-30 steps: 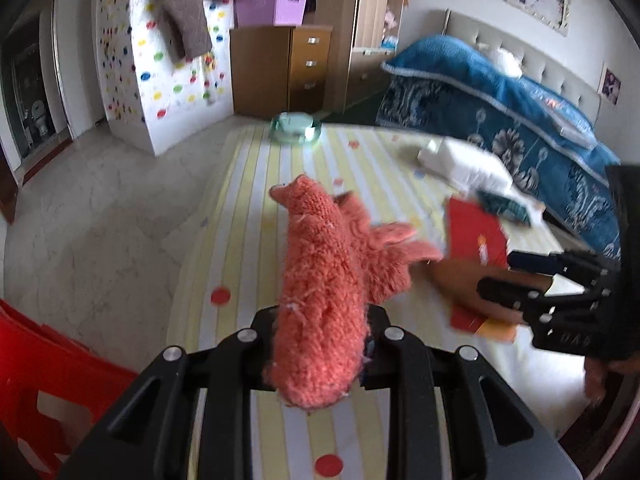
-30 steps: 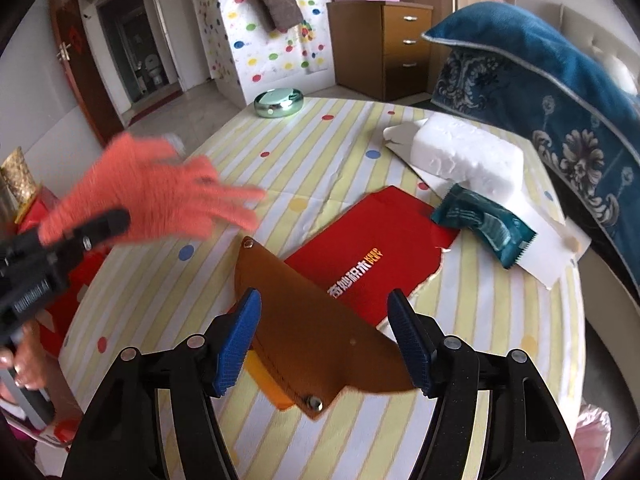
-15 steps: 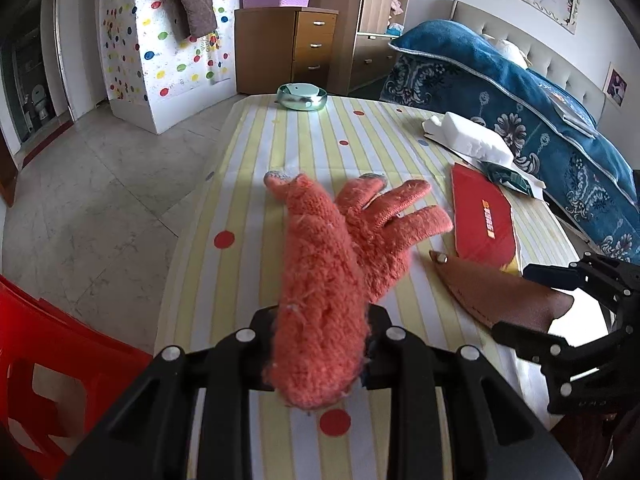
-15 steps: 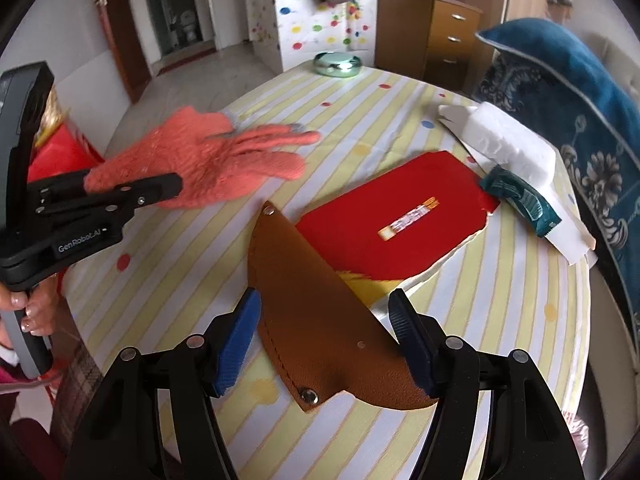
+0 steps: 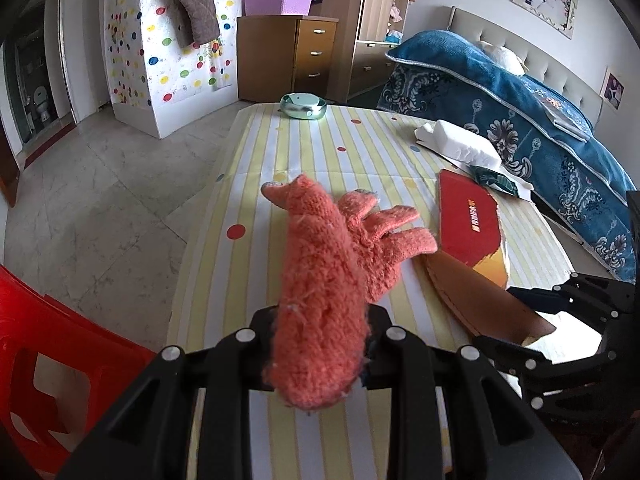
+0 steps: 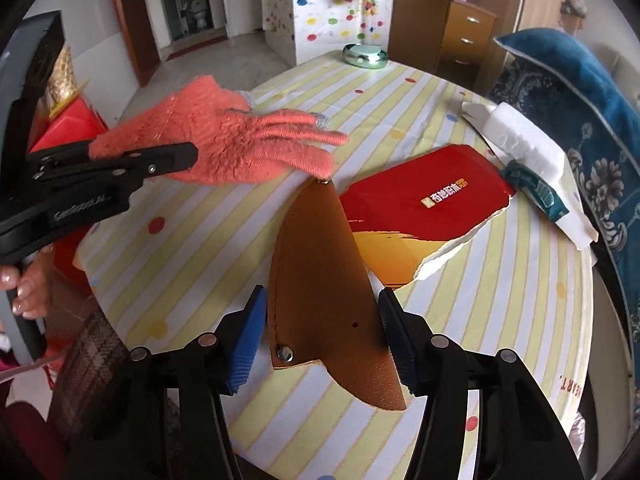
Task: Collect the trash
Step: 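Grasp the brown leather piece with the right tool while the left tool holds the glove, then carry both held items over the pink bin and open both tools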
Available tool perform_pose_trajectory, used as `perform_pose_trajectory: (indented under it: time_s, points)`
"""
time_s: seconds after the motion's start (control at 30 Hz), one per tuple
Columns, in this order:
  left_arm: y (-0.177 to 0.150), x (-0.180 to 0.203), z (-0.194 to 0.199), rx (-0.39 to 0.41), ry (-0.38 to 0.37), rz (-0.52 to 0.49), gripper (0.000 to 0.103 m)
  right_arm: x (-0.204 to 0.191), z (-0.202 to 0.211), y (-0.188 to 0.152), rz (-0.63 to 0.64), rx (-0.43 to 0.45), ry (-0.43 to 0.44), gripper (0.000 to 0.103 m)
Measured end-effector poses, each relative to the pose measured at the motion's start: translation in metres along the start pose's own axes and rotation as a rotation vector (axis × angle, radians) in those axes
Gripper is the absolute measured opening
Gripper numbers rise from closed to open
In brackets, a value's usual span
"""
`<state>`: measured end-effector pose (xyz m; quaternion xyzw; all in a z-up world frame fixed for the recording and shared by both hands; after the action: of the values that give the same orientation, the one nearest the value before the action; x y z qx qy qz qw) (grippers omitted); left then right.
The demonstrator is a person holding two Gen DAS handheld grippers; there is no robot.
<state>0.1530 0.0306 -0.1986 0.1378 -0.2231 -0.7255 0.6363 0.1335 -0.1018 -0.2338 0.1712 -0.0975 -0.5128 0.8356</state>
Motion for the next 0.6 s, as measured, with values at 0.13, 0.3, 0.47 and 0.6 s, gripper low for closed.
perform_pose_trajectory:
  time_s: [0.13, 0.3, 0.47, 0.6]
  points:
    - [0.000, 0.000, 0.011, 0.022, 0.014, -0.018, 0.024, 0.003, 0.019, 0.002, -0.084, 0.070, 0.029, 0.055]
    - [0.008, 0.008, 0.040, 0.112, 0.030, -0.078, 0.024, 0.019, 0.059, -0.010, -0.189, 0.164, 0.038, 0.055]
    - [0.019, 0.035, 0.072, 0.214, -0.017, -0.143, 0.024, 0.047, 0.090, -0.027, -0.305, 0.255, 0.052, 0.055]
    - [0.025, 0.076, 0.094, 0.267, -0.075, -0.219, 0.024, 0.078, 0.117, -0.053, -0.403, 0.319, 0.005, 0.055]
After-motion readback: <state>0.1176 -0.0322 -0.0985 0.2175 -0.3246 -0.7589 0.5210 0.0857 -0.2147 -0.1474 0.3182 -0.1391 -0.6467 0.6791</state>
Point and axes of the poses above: each gripper's, at about its wrist camera, not at the fingertips, and z roughly against the way its jaws point, x to its right, y to its top, the point moved 9 cm from there along -z, roughly the way its jaws point, and after that the axes turned 11 degrees about -x, right-handed, at the moved point
